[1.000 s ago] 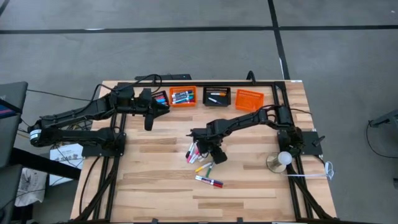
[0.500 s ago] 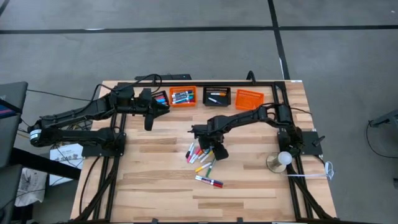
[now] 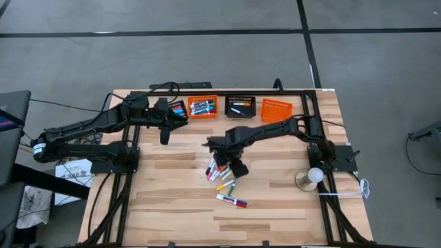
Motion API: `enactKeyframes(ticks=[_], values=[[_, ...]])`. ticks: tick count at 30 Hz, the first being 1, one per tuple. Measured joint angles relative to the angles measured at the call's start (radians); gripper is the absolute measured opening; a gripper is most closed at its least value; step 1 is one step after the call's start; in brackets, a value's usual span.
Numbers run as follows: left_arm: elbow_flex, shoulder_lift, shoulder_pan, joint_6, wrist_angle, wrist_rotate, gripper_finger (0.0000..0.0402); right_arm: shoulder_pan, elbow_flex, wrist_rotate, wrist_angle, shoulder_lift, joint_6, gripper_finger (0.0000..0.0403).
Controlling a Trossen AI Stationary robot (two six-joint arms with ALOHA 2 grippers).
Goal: Pick & Place Markers
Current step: Put the light blue mini highlighter into the right black bin
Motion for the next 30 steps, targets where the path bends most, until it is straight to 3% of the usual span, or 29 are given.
enactKeyframes(ticks=[5, 30], values=[[0.000, 0.000, 0.000, 0.000, 0.000, 0.000, 0.0080, 0.043, 0.000, 0.019, 0.036, 0.009, -0.015, 0.0138], [0.000, 0.000, 0.000, -0.004, 0.000, 0.000, 0.0080, 0.025, -0.047, 0.044, 0.132, 0.009, -0.016, 0.0137]])
